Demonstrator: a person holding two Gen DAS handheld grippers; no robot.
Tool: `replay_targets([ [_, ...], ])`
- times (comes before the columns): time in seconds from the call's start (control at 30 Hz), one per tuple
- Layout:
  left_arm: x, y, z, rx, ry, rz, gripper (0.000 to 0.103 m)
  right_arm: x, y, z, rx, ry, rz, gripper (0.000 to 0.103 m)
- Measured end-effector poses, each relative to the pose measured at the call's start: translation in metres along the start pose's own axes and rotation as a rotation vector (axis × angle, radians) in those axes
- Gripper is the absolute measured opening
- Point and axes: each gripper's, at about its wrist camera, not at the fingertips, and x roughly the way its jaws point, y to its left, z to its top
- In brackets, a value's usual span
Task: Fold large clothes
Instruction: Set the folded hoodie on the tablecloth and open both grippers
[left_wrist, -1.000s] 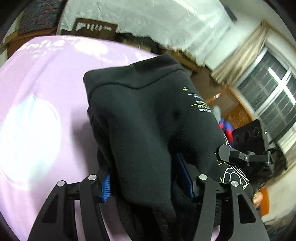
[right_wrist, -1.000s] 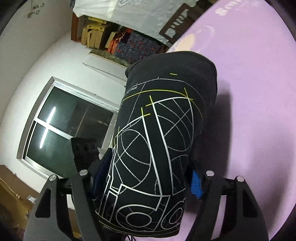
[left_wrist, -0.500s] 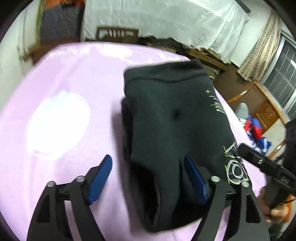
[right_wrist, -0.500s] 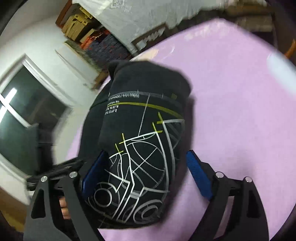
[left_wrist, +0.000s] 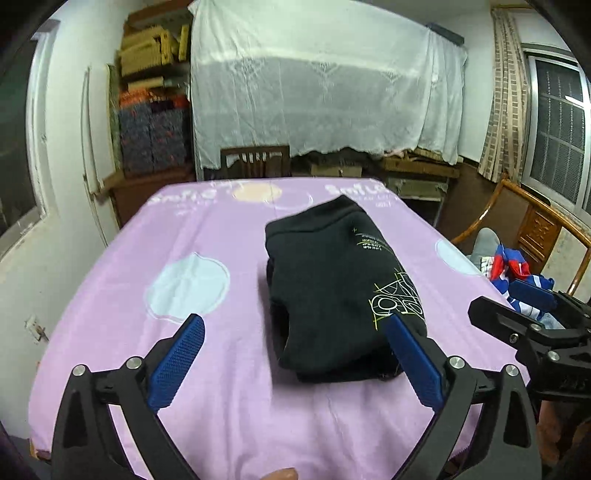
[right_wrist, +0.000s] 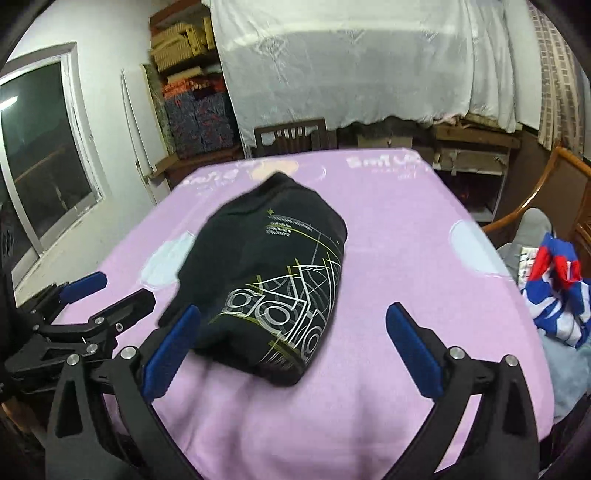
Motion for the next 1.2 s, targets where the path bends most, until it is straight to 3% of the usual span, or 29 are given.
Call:
replay_targets([
  [0.2,-0.018,-0.004,0.000,0.019,-0.066,0.052,0.099,-0.026,0.017,-0.006,-0.036,-0.026,0.009,0.098],
  [0.4,-0.007,-0.002,-0.001,0.012,-0.042,0.050,0.099,-0.023,0.022,-0.001,-0.039,-0.043,0.005,0.098],
  [0.87,0.018,0.006,-0.006,-0.025,0.001,0.063,0.099,0.014,0.019,-0.008,-0.001,0.039,0.045,0.098],
  [1.2,0.015,0.005,-0.007,-0.012,0.000,0.069,0.099,0.010,0.021,-0.007,-0.023,0.006,0.015,0.098],
])
